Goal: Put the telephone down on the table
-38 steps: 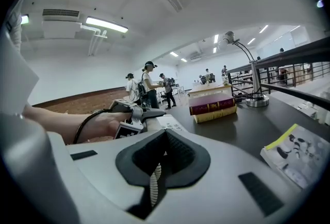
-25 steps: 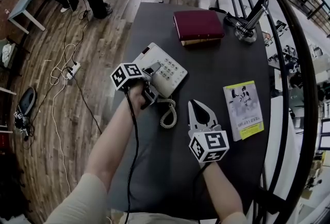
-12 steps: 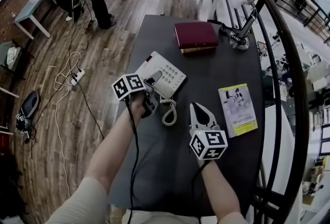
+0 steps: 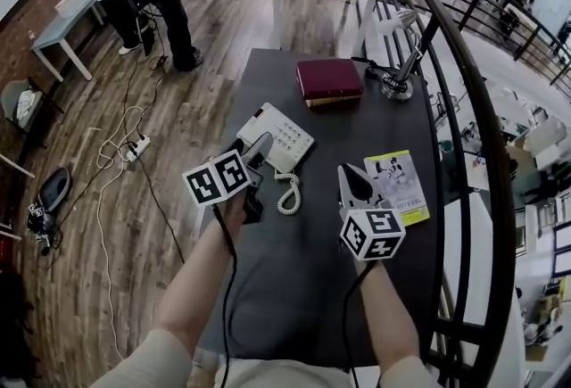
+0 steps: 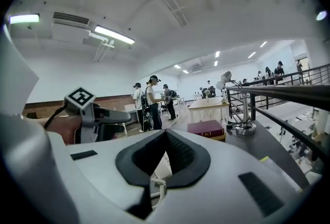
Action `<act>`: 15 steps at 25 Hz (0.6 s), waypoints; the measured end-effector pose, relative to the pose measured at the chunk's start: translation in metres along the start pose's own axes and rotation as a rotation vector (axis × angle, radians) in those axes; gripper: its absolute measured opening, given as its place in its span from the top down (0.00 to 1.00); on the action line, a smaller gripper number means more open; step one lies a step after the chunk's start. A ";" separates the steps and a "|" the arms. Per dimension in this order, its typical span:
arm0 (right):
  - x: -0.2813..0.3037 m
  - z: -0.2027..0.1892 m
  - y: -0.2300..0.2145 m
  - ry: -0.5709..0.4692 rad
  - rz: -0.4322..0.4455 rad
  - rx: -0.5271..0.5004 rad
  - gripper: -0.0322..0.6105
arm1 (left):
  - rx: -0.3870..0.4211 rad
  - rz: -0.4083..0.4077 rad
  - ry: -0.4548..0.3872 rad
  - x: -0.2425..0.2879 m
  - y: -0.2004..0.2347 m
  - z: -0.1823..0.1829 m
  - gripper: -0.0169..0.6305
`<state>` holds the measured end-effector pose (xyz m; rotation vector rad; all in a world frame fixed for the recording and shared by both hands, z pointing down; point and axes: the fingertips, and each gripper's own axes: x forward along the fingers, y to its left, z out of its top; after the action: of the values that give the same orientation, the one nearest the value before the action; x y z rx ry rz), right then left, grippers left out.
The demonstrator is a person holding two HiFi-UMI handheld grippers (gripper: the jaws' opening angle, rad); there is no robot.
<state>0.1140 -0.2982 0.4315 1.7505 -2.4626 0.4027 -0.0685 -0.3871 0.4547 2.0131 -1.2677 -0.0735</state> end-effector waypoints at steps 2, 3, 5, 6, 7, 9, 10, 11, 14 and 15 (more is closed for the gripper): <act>-0.011 0.019 0.001 -0.030 -0.001 -0.013 0.95 | 0.125 0.008 -0.049 -0.024 -0.022 0.008 0.49; -0.017 0.029 0.003 -0.044 0.001 -0.026 0.95 | 0.192 -0.006 -0.078 -0.035 -0.036 0.013 0.55; -0.029 0.047 0.010 -0.067 0.024 -0.044 0.95 | 0.317 -0.049 -0.136 -0.057 -0.069 0.022 0.56; -0.036 0.055 0.015 -0.076 0.042 -0.057 0.95 | 0.371 -0.063 -0.160 -0.068 -0.085 0.024 0.56; -0.044 0.062 0.020 -0.085 0.059 -0.080 0.95 | 0.414 -0.071 -0.180 -0.078 -0.098 0.026 0.56; -0.060 0.076 0.030 -0.100 0.080 -0.153 0.95 | 0.463 -0.080 -0.209 -0.093 -0.121 0.027 0.56; -0.068 0.083 0.036 -0.108 0.094 -0.185 0.95 | 0.478 -0.087 -0.224 -0.100 -0.131 0.028 0.56; -0.076 0.089 0.043 -0.120 0.111 -0.205 0.95 | 0.495 -0.093 -0.242 -0.108 -0.140 0.029 0.57; -0.098 0.106 0.064 -0.167 0.154 -0.229 0.95 | 0.534 -0.093 -0.295 -0.135 -0.155 0.033 0.73; -0.106 0.110 0.070 -0.183 0.164 -0.236 0.95 | 0.523 -0.092 -0.306 -0.144 -0.157 0.034 0.77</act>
<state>0.0922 -0.2090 0.2902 1.5605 -2.6589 -0.0404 -0.0371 -0.2540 0.2877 2.5852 -1.4965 -0.1059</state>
